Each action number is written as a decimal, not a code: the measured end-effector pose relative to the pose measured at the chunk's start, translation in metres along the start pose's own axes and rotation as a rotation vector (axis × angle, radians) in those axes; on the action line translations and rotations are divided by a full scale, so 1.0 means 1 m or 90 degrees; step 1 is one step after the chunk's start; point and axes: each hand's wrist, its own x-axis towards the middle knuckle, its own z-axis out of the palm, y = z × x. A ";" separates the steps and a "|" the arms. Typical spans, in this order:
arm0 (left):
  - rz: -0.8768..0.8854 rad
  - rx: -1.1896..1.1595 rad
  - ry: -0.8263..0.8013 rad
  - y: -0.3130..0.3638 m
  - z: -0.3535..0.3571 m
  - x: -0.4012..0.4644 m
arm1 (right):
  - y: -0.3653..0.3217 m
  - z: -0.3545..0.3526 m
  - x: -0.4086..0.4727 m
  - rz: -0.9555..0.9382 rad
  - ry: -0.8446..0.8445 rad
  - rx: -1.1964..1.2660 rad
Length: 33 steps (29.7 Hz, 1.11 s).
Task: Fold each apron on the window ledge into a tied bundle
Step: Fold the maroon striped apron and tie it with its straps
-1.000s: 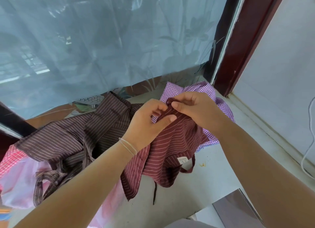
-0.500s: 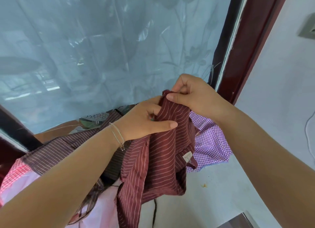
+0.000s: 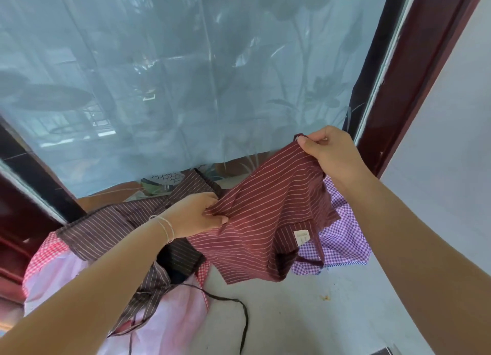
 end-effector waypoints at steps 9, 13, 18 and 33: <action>-0.048 0.120 0.240 -0.028 -0.012 -0.014 | 0.016 -0.013 0.027 0.003 0.043 0.018; 0.013 0.093 0.336 -0.024 -0.053 -0.025 | 0.031 -0.012 0.030 -0.037 0.109 -0.019; -0.120 0.221 0.082 -0.032 -0.045 -0.026 | 0.050 -0.008 0.030 -0.034 0.132 -0.036; -0.171 -0.288 0.303 -0.073 -0.072 -0.047 | 0.102 -0.007 0.039 0.004 0.063 -0.029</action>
